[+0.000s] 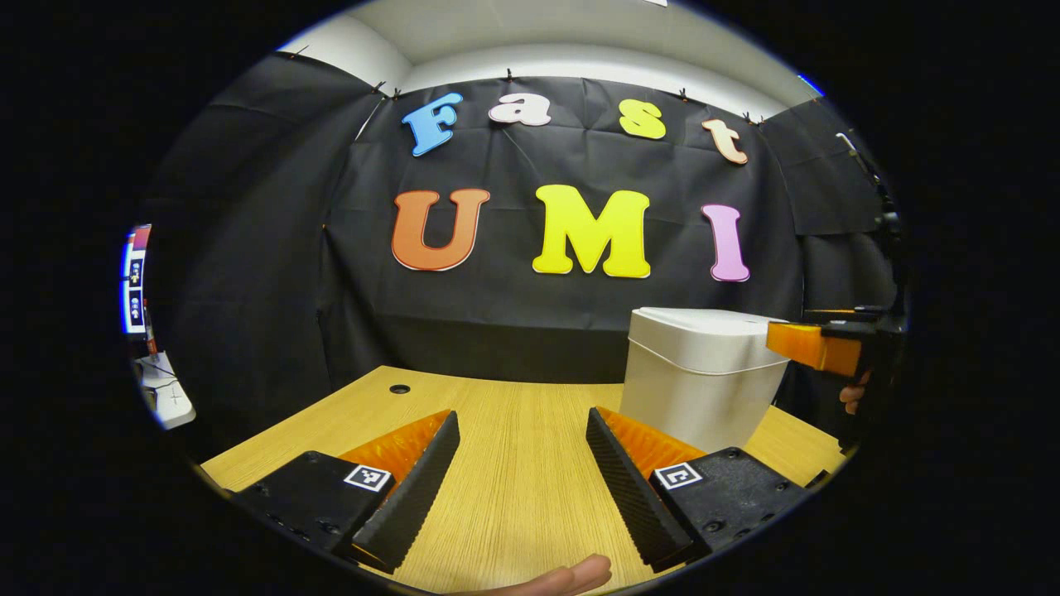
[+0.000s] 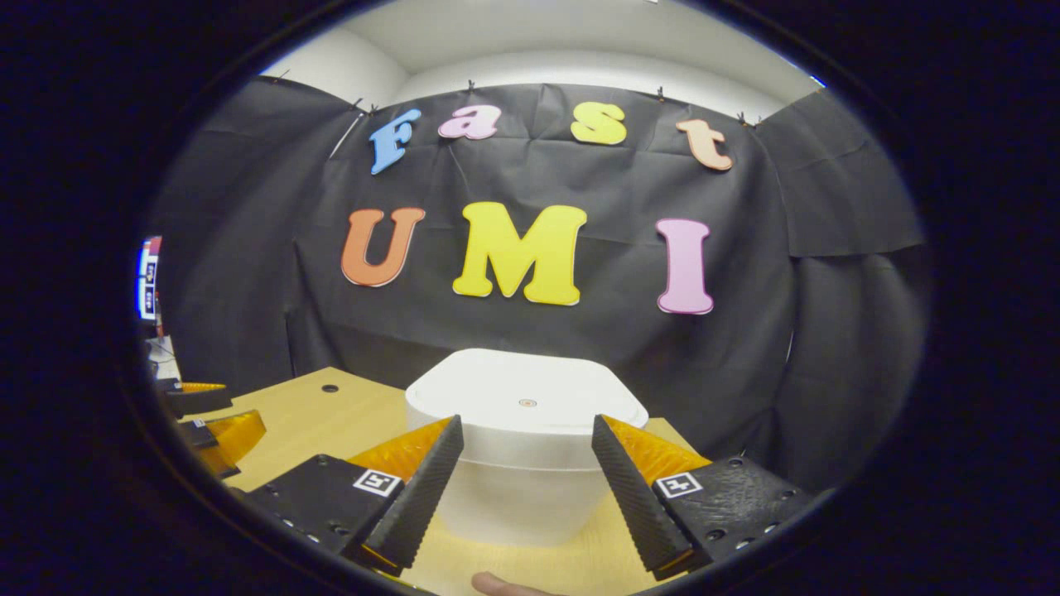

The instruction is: Press the lid of the desktop garbage bin to open it, pick up the crumpled paper on the desktop and throw it into the bin, then pick up the pop can on the desktop and drop it into the bin, and finally close the garbage bin lid.

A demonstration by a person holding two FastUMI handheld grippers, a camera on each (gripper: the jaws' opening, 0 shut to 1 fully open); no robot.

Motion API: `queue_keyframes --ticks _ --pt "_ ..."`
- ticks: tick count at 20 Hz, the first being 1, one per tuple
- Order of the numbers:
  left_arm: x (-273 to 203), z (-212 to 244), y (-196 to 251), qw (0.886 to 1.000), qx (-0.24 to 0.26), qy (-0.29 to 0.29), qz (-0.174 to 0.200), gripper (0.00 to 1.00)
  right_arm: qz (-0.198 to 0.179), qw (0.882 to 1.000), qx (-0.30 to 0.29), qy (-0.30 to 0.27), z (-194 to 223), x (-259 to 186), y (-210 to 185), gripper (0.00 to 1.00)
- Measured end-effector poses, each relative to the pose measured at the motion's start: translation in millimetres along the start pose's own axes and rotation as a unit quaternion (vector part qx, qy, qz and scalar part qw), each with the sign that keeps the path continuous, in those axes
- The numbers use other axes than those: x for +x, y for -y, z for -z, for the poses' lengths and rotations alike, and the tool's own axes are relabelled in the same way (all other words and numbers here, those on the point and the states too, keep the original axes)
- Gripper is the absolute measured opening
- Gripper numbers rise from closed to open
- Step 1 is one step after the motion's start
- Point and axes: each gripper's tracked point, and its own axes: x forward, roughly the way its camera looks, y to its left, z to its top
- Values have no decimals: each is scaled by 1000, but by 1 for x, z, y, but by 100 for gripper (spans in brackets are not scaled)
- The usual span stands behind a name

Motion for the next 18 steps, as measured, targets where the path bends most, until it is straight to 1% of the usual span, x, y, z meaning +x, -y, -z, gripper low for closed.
queue_keyframes --ticks 2,5,6,7,9,10,11,14,15,16,17,18 --pt "-1 -2 -5 1000 3 2 -6 99 -3 1000 12 -8 18 -19 6 98" --pt "-3 -3 -5 1000 6 3 -15 99 -9 999 28 -30 39 -37 20 98" --pt "-3 -4 -3 1000 4 2 -14 99 -10 999 28 -31 42 -41 25 95" --pt "-2 -2 -1 1000 1 -1 -14 99 -12 999 28 -28 44 -45 29 98" --pt "-3 0 6 1000 -2 -10 -11 99 -23 1000 15 -13 45 -55 32 98" --pt "-3 0 8 1000 -1 -11 -13 99 -22 1000 0 -2 44 -61 37 98" --pt "-4 -2 10 1000 1 -10 -15 99 -10 1000 -12 14 40 -64 48 95" --pt "-7 -4 18 1000 3 -6 -17 99 30 997 -50 56 31 -85 71 95" --pt "-7 -3 21 1000 6 -8 -16 99 36 995 -57 68 28 -90 74 95" --pt "-9 -3 23 1000 10 -8 -17 99 39 995 -56 71 29 -94 75 98" --pt "-11 -4 23 1000 14 -8 -19 99 36 995 -54 69 33 -98 75 95" --pt "-12 -5 24 1000 16 -7 -20 99 31 996 -51 66 36 -102 75 95"
